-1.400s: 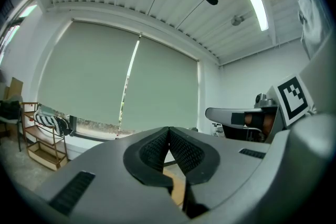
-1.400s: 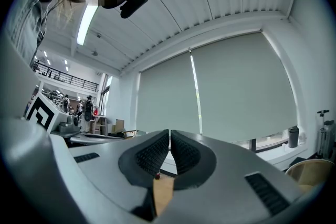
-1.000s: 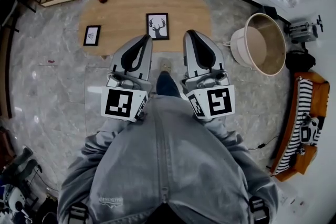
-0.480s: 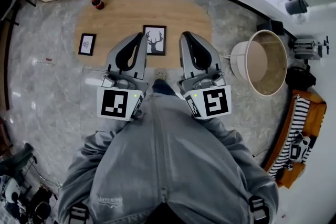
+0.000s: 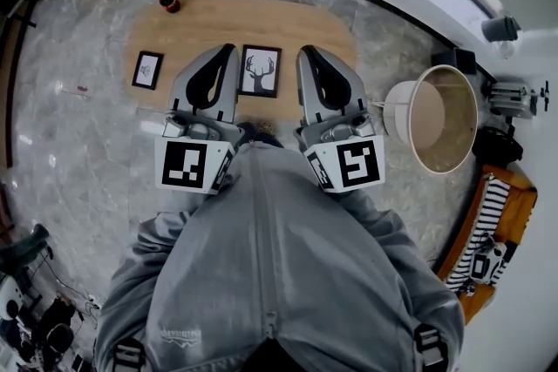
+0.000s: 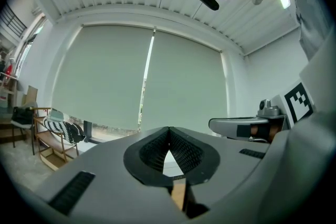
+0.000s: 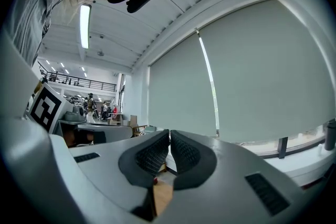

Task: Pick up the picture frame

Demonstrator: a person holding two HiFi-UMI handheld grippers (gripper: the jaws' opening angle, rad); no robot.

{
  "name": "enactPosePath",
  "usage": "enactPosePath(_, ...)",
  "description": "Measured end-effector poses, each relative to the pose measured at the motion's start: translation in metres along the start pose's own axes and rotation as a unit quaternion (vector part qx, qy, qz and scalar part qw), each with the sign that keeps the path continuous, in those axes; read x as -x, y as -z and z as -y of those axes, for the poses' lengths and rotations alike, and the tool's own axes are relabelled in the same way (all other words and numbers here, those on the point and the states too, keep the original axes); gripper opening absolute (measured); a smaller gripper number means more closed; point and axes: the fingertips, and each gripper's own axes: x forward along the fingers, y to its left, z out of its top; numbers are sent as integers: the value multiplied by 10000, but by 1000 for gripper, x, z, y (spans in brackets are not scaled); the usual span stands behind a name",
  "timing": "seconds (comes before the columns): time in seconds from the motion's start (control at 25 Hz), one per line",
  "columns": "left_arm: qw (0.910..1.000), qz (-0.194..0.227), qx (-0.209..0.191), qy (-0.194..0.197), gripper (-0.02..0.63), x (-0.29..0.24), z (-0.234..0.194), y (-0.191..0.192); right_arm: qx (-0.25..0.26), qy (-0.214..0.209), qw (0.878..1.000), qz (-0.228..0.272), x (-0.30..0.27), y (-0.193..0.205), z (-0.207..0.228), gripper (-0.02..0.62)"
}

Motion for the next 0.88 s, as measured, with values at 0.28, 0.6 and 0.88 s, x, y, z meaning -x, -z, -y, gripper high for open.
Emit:
enactPosePath(0.28,9996,-166,-9,231,17,-14,-11,-2,-37,201,9998,-76,-17,-6,1,34)
enactPosePath(0.6,9981,-334,51,520,17,-45,-22,9,-74,457,9988,-177,-40,5,21,34)
enactPosePath(0.88,9960,-453,13,768,18,-68,-33,33,-53,484,9983,-330,-63,29,36,34)
